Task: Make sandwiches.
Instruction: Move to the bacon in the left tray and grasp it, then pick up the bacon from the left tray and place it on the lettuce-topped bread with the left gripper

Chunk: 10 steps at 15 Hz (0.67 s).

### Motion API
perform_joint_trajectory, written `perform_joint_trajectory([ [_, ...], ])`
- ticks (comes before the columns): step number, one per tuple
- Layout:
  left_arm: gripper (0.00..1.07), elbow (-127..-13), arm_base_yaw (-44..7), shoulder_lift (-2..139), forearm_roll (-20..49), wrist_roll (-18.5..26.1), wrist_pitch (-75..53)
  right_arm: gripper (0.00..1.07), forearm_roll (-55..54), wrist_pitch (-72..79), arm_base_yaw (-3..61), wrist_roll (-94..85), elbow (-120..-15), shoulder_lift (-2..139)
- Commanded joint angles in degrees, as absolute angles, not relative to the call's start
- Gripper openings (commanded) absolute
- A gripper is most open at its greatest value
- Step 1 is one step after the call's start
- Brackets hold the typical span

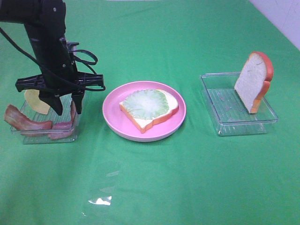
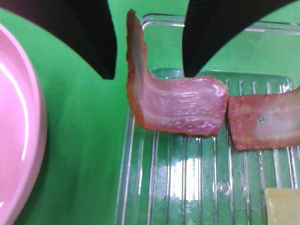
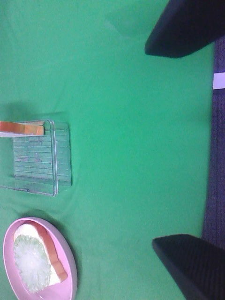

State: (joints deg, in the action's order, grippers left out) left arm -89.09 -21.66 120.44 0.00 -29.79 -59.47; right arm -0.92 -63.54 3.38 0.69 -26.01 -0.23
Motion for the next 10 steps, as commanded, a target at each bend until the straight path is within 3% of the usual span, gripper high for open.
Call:
perform_joint_trajectory([
  [1, 0.19, -88.58, -21.72, 120.55, 0.00, -29.91, -58.56, 0.98, -0.92, -62.97, 3.04, 0.57, -25.84, -1.83],
  [6, 0.00, -88.58, -21.72, 120.55, 0.00, -29.91, -57.87, 0.98, -0.92, -62.97, 3.04, 0.57, -25.84, -1.83],
  [10, 0.00, -88.58, -21.72, 120.49, 0.00, -29.68, -58.04, 0.98, -0.92, -62.97, 3.04, 0.57, -25.84, -1.83],
])
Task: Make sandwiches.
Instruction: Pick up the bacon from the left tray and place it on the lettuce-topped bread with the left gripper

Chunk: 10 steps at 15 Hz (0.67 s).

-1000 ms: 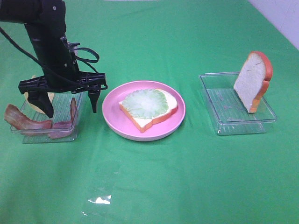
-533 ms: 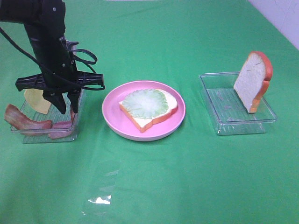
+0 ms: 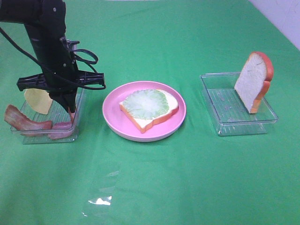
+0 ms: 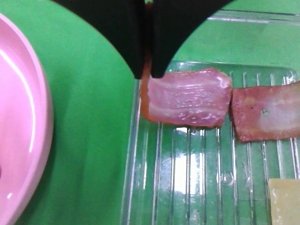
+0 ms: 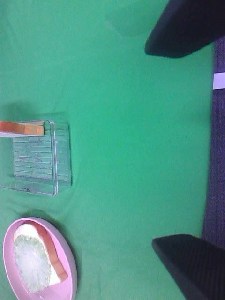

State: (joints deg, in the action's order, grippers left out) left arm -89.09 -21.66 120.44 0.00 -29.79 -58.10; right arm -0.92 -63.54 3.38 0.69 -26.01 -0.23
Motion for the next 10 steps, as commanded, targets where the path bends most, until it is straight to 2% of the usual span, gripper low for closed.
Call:
perform_joint_trajectory([
  [1, 0.00, -88.64, -21.72, 120.32, 0.00, -29.62, -58.27, 0.98, -0.92, -62.97, 3.04, 0.57, -25.84, -1.83],
  [3, 0.00, -88.64, -21.72, 119.92, 0.00, -29.51, -58.61, 0.98, -0.92, -62.97, 3.04, 0.57, -25.84, -1.83],
  [5, 0.00, -88.81, -21.72, 117.69, 0.40, -25.67, -60.56, 0.98, -0.92, -62.97, 3.04, 0.57, -25.84, -1.83],
  [10, 0.00, -88.87, -21.77, 112.19, 1.78, -23.61, -62.45, 0.98, -0.92, -62.97, 3.04, 0.57, -25.84, -1.83],
])
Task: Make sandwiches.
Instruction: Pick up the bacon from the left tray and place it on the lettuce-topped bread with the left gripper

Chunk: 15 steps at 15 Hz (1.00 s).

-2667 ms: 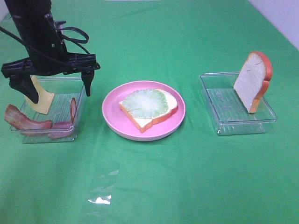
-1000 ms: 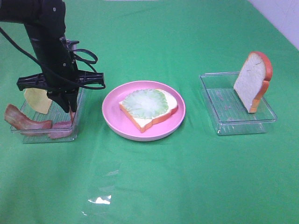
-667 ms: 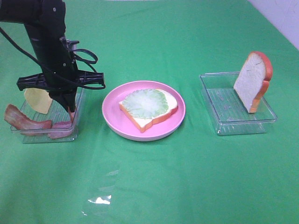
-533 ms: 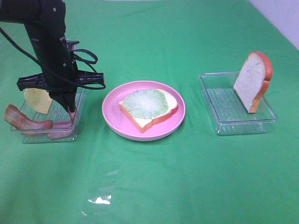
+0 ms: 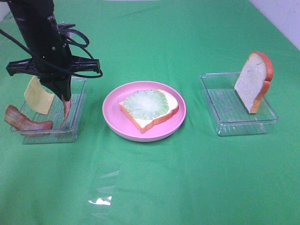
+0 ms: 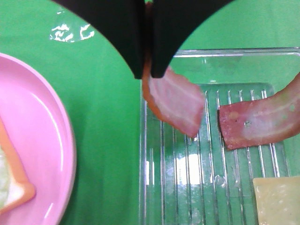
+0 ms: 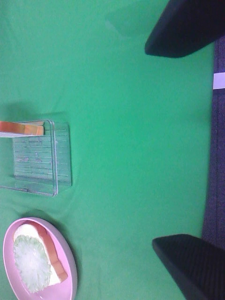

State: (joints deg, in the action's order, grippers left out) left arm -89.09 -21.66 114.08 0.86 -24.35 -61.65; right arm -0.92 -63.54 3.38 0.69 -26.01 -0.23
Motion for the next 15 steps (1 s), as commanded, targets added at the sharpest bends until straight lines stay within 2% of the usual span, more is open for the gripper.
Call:
perform_joint_trajectory([
  [1, 0.00, -88.87, -21.77, 110.75, 2.35, -23.03, -62.51, 0.98, -0.92, -62.97, 3.04, 0.57, -25.84, -1.83],
  [4, 0.00, -90.93, -21.77, 107.26, 5.73, -21.66, -62.51, 0.98, -0.92, -62.97, 3.04, 0.57, -25.84, -1.83],
  [5, 0.00, -93.62, -22.17, 106.57, 10.66, -19.08, -62.11, 0.98, -0.92, -62.97, 3.04, 0.57, -25.84, -1.83],
  [8, 0.00, -95.86, -24.92, 106.68, 15.07, -15.30, -57.87, 0.98, -0.92, -62.97, 3.04, 0.57, -25.84, -1.83],
  [12, 0.00, -95.91, -28.65, 107.54, 22.52, -14.21, -49.27, 0.98, -0.92, -62.97, 3.04, 0.57, -25.84, -1.83],
  [13, 0.00, -95.97, -29.22, 108.06, 24.69, -13.12, -48.07, 0.98, -0.92, -62.97, 3.04, 0.57, -25.84, -1.83],
  [15, 0.00, -95.97, -30.54, 109.55, 30.14, -8.25, -45.61, 0.98, -0.97, -62.97, 3.04, 0.57, -25.84, -1.83],
])
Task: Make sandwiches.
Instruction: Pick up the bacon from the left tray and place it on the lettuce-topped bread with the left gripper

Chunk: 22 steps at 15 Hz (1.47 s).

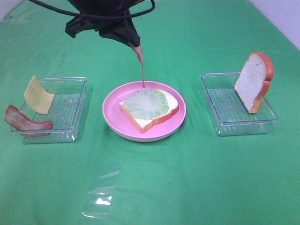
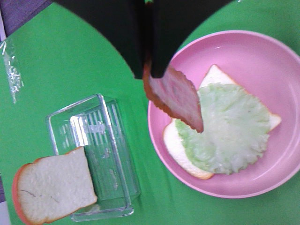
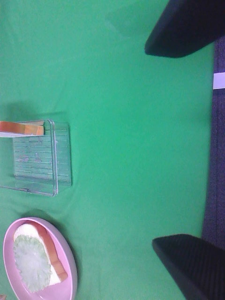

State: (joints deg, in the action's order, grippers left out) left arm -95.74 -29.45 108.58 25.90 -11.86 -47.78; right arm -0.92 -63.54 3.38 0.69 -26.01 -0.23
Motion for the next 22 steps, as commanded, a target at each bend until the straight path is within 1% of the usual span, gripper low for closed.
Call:
perform_joint_trajectory([
  [1, 0.00, -95.97, -31.05, 110.52, 33.00, -6.07, -45.09, 0.98, -0.97, -62.97, 3.04, 0.57, -25.84, -1.83],
  [2, 0.00, -95.97, -31.11, 112.59, 38.27, -3.21, -44.81, 0.98, -0.97, -62.97, 3.04, 0.57, -25.84, -1.83],
  [3, 0.00, -95.97, -31.11, 114.13, 41.37, -1.32, -44.58, 0.98, -0.97, -62.97, 3.04, 0.57, -25.84, -1.83],
  [5, 0.00, -95.97, -31.11, 117.11, 45.03, 3.38, -43.83, 0.98, -0.97, -62.97, 3.04, 0.57, -25.84, -1.83],
  [7, 0.00, -95.97, -30.94, 119.86, 45.72, 4.41, -43.77, 0.98, -0.97, -62.97, 3.04, 0.57, -25.84, -1.83],
  [9, 0.00, -95.97, -30.94, 122.73, 43.26, 4.41, -43.83, 0.98, -0.92, -62.97, 3.04, 0.57, -25.84, -1.83],
  [10, 0.00, -95.97, -30.94, 125.08, 40.85, 4.24, -43.89, 0.98, -0.92, -62.97, 3.04, 0.57, -25.84, -1.83],
  [12, 0.00, -96.03, -30.65, 126.05, 37.82, 4.18, -43.83, 0.98, -0.92, -62.97, 3.04, 0.57, -25.84, -1.83],
  [15, 0.00, -96.54, -29.11, 126.34, 33.63, 2.41, -43.60, 0.98, -0.92, -62.97, 3.04, 0.57, -25.84, -1.83],
  [16, 0.00, -96.83, -28.19, 126.34, 30.37, 0.86, -43.49, 0.98, -0.92, -62.97, 3.04, 0.57, -25.84, -1.83],
  [18, 0.00, -96.89, -27.56, 126.34, 26.93, 0.00, -42.80, 0.98, -0.92, -62.97, 3.04, 0.57, -25.84, -1.83],
  [20, 0.00, -96.89, -27.56, 127.31, 21.72, 0.00, -41.65, 0.98, -0.92, -62.97, 3.04, 0.57, -25.84, -1.83],
  [22, 0.00, -96.89, -27.56, 127.94, 20.00, 0.00, -40.68, 0.98, -0.92, -62.97, 3.04, 0.57, -25.84, -1.83],
])
